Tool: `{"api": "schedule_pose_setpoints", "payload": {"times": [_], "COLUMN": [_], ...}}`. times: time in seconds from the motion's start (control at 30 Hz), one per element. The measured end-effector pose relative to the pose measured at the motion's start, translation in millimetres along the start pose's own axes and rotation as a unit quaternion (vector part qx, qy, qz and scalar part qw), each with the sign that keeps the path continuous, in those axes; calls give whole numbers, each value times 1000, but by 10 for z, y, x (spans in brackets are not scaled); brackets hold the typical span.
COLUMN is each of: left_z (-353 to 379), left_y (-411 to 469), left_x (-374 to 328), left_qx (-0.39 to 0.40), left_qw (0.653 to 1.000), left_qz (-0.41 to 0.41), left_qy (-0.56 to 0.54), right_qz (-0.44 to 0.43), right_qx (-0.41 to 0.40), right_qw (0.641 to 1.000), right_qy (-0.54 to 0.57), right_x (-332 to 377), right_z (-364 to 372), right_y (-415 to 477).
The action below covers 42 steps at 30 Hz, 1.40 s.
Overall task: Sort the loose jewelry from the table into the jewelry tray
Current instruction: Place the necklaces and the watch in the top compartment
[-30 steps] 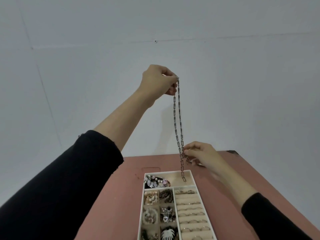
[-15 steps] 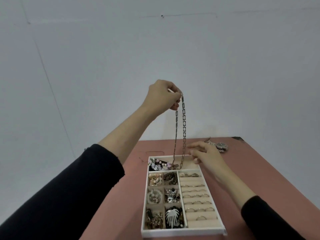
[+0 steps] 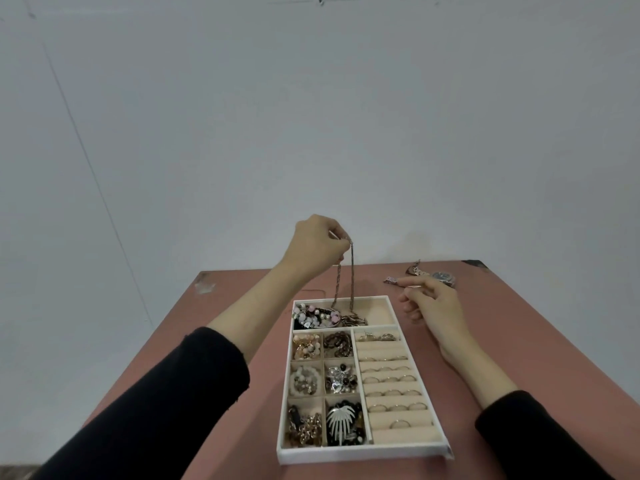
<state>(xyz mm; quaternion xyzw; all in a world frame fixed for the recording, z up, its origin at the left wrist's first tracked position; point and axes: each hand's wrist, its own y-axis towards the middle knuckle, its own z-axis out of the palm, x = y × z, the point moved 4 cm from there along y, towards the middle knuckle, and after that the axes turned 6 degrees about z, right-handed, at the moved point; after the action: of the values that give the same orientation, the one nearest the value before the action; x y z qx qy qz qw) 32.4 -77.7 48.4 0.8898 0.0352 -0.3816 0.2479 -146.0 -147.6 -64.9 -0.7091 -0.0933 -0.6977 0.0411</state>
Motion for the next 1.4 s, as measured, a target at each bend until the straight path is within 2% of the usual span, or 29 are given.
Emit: {"api": "schedule_pose_setpoints", "payload": {"times": [0.53,0.8,0.9,1.0,1.07,1.2,1.3,1.4], "left_z": [380,426,385,303,261,224,239,247], "left_y": [-259,-418,-475,-535,-568,-606,-632,-656], "left_x": [412,411,426,471,506,550,566,598], "left_qx": [154,189,172,113,75,11,-22,-37], "left_qw": [983,975,980,992,997,1000,998,997], "left_qz": [-13,-6,-10,-9,-5,-17,-17,-13], "left_qy": [103,114,99,56,33,-22,-62,-66], "right_qz": [-5,5,2,-21,-53,-92,-115,-103], "right_qx": [-18,-35,-49,-67,-62,-7,22,70], "right_qw": [1000,999,999,995,976,895,840,800], "right_qy": [7,33,7,-76,-204,-437,-530,-588], "right_x": [17,90,116,159,194,232,227,194], "right_z": [-44,-245,-347,-427,-440,-331,-212,-148], "right_y": [38,106,167,262,346,506,601,723]}}
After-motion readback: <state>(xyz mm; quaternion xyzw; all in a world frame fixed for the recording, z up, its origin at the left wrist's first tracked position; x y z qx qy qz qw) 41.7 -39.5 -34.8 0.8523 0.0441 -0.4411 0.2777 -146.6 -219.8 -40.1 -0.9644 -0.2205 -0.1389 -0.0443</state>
